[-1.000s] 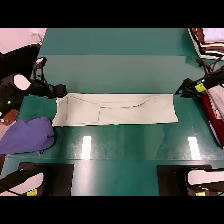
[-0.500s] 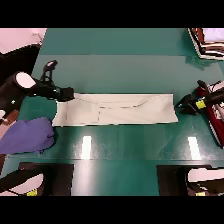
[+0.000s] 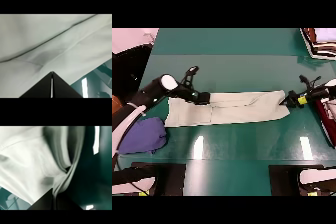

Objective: Fold the shirts.

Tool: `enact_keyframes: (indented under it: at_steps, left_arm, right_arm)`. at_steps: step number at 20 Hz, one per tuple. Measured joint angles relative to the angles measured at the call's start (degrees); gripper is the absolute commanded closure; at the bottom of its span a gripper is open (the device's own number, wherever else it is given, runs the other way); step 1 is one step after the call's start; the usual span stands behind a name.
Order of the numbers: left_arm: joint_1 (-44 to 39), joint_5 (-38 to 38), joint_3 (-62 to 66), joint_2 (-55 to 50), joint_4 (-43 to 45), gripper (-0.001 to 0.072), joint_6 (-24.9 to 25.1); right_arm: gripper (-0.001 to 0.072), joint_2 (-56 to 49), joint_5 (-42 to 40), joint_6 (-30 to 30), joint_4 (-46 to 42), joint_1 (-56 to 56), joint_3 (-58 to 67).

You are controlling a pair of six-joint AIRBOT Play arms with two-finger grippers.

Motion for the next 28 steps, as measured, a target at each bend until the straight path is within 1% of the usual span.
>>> enact_keyframes:
  at_steps: [4, 9, 13, 18, 20, 23, 25, 28]
  left_arm:
    - [-5.1, 0.2, 8.3, -8.2, -0.6, 0.0687, 0.0]
    - [-10.3, 0.3, 16.2, -16.9, -1.0, 0.0687, -0.2]
    - [-11.7, 1.0, 18.2, -20.4, -1.9, 0.0687, -0.3]
    - [-12.2, 3.6, 18.8, -21.7, -3.1, 0.0687, -0.3]
    - [-11.6, 3.4, 19.4, -21.8, -3.1, 0.0687, -0.2]
    - [-8.1, 0.2, 20.3, -19.4, -0.8, 0.0687, -0.2]
    - [-4.1, -1.9, 20.6, -15.4, 2.9, 0.0687, -0.2]
    - [3.7, -4.1, 20.9, -7.0, 8.6, 0.0686, 0.0]
  right_arm:
    - [0.0695, 7.2, 2.6, 2.0, 0.5, 3.2, 7.1]
    - [0.0695, 13.8, 4.0, 6.1, 1.8, 11.2, 17.6]
    - [0.0694, 15.2, 3.4, 7.5, 5.9, 18.2, 23.7]
    - [0.0695, 15.3, 0.9, 8.0, 7.6, 25.8, 26.7]
    - [0.0695, 14.8, 0.2, 8.0, 7.8, 28.2, 27.1]
    - [0.0694, 13.3, -0.5, 8.0, 8.1, 31.8, 27.4]
    - [0.0694, 11.7, -1.4, 7.1, 9.5, 35.1, 27.4]
    - [0.0693, 7.8, -5.9, 4.6, 12.1, 41.9, 27.5]
